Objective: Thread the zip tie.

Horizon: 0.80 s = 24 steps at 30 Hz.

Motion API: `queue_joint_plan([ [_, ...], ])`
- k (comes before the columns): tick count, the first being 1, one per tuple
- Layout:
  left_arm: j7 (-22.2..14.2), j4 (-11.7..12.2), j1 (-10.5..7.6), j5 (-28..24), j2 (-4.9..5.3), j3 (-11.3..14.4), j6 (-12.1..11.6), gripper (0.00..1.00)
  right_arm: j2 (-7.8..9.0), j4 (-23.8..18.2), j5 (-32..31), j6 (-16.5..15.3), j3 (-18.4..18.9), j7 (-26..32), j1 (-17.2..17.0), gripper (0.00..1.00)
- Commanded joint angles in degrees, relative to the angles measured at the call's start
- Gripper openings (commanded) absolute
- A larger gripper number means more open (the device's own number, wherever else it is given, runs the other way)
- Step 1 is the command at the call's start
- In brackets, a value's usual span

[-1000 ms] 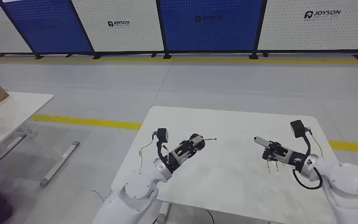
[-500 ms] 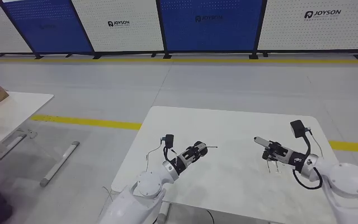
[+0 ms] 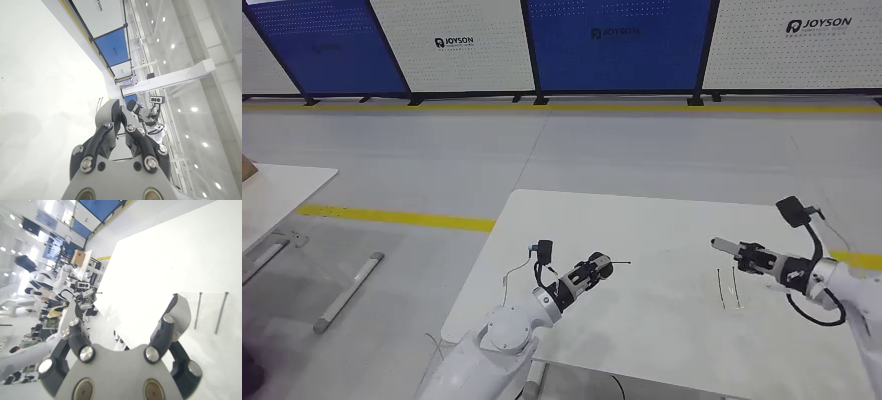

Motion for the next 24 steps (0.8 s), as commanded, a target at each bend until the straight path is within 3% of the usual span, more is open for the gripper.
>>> queue_joint_plan([
  [1,0.0,0.0,0.0,0.0,0.0,0.0,0.0,0.0,0.18,1.36,-3.96,-0.56,-1.72,4.32,2.86,1.0],
  [5,0.0,0.0,0.0,0.0,0.0,0.0,0.0,0.0,-0.13,5.09,-11.99,-0.61,-7.83,8.18,8.22,1.0],
  [13,0.0,0.0,0.0,0.0,0.0,0.0,0.0,0.0,-2.58,15.59,-16.07,0.3,-18.64,2.84,14.14,1.0],
  [15,0.0,0.0,0.0,0.0,0.0,0.0,0.0,0.0,-3.1,17.58,-16.45,0.68,-20.16,1.11,14.94,1.0],
  [24,0.0,0.0,0.0,0.0,0.0,0.0,0.0,0.0,-3.17,17.76,-16.36,0.81,-20.29,0.97,14.99,1.0],
])
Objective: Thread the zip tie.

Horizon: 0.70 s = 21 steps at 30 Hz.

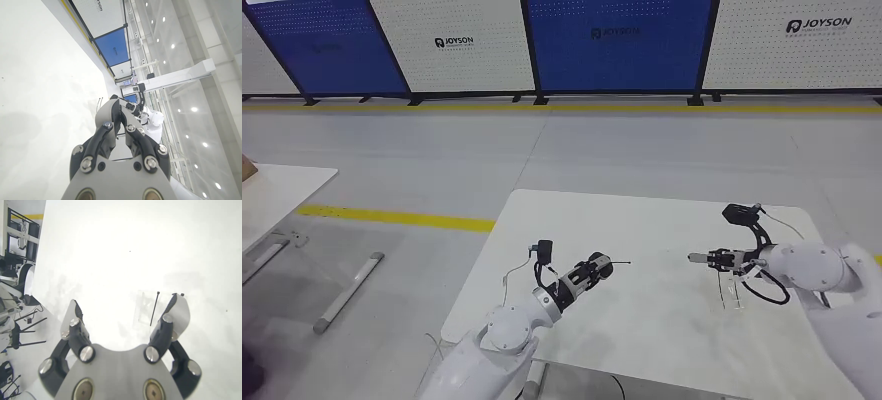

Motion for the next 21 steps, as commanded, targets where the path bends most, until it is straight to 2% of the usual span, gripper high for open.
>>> queue_joint_plan([
  [1,0.0,0.0,0.0,0.0,0.0,0.0,0.0,0.0,0.0,0.0,0.0,0.0,0.0,0.0,0.0,1.0],
  [4,0.0,0.0,0.0,0.0,0.0,0.0,0.0,0.0,0.01,-0.66,-1.47,-0.48,-0.39,-1.86,-0.92,1.0],
  [6,0.0,0.0,0.0,0.0,0.0,0.0,0.0,0.0,0.19,-0.85,-1.31,-1.43,0.16,-0.61,-0.94,1.0],
  [9,0.0,0.0,0.0,0.0,0.0,0.0,0.0,0.0,0.87,-1.26,0.21,-4.24,2.19,4.28,-0.76,1.0],
  [11,0.0,0.0,0.0,0.0,0.0,0.0,0.0,0.0,1.38,-1.83,-0.63,-4.93,3.19,7.6,-0.65,1.0],
  [14,0.0,0.0,0.0,0.0,0.0,0.0,0.0,0.0,1.97,-2.85,-4.34,-3.57,3.14,13.97,0.36,1.0],
  [21,0.0,0.0,0.0,0.0,0.0,0.0,0.0,0.0,2.03,-2.94,-5.17,-2.99,3.17,14.09,0.57,1.0],
])
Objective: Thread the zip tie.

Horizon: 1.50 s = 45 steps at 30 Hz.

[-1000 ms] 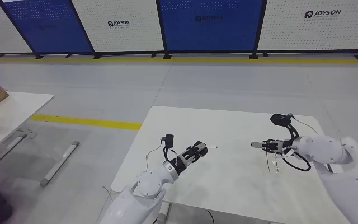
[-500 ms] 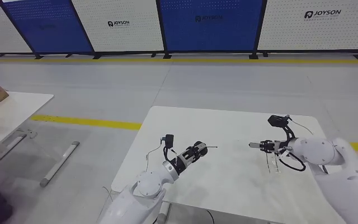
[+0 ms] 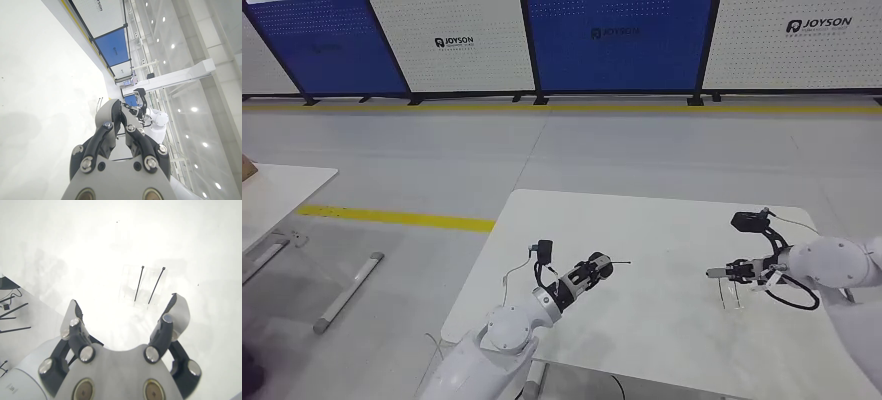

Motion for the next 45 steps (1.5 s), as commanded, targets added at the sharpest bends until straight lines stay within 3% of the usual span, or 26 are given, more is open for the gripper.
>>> queue_joint_plan([
  [1,0.0,0.0,0.0,0.0,0.0,0.0,0.0,0.0,0.0,0.0,0.0,-0.01,0.0,0.01,0.0,1.0],
  [8,0.0,0.0,0.0,0.0,0.0,0.0,0.0,0.0,-0.1,0.78,0.49,-1.77,-1.07,0.58,-0.13,1.0],
  [13,0.0,0.0,0.0,0.0,0.0,0.0,0.0,0.0,-0.51,1.17,-1.83,0.07,-3.26,0.69,1.05,1.0],
  [15,0.0,0.0,0.0,0.0,0.0,0.0,0.0,0.0,-0.69,1.89,-1.67,0.32,-3.75,0.61,1.51,0.65],
  [17,0.0,0.0,0.0,0.0,0.0,0.0,0.0,0.0,-0.8,2.61,-1.44,0.1,-4.07,0.78,1.91,0.5],
  [18,0.0,0.0,0.0,0.0,0.0,0.0,0.0,0.0,-0.87,3.08,-1.3,0.03,-4.27,0.83,2.13,0.48],
  [45,0.0,0.0,0.0,0.0,0.0,0.0,0.0,0.0,-3.94,16.44,0.41,2.03,-11.23,-0.92,7.81,0.42],
])
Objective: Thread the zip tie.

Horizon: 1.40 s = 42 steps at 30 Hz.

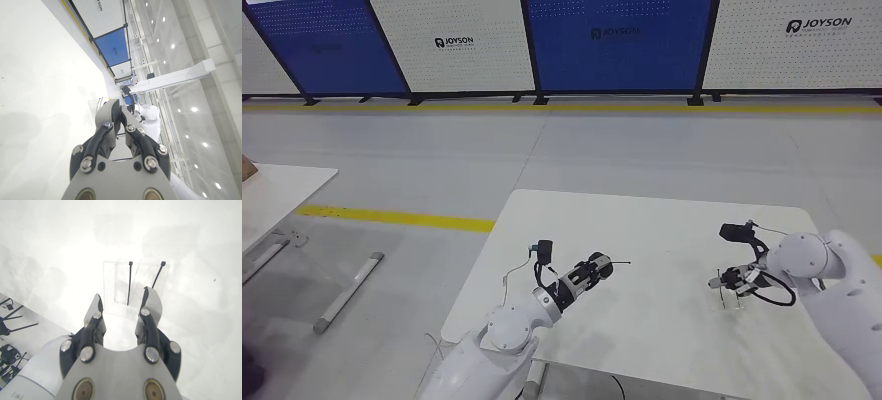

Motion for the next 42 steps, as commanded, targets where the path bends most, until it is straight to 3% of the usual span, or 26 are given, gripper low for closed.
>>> queue_joint_plan([
  [1,0.0,0.0,0.0,0.0,0.0,0.0,0.0,0.0,-0.22,0.67,0.15,0.15,-0.33,-0.31,0.37,0.41],
  [13,0.0,0.0,0.0,0.0,0.0,0.0,0.0,0.0,-1.28,3.6,-0.59,0.99,-2.28,-1.05,1.75,0.32],
  [15,0.0,0.0,0.0,0.0,0.0,0.0,0.0,0.0,-1.5,4.02,-0.51,0.93,-2.64,-1.13,1.89,0.27],
  [42,0.0,0.0,0.0,0.0,0.0,0.0,0.0,0.0,-4.51,10.33,-2.12,2.02,-7.28,-0.88,4.94,0.24],
])
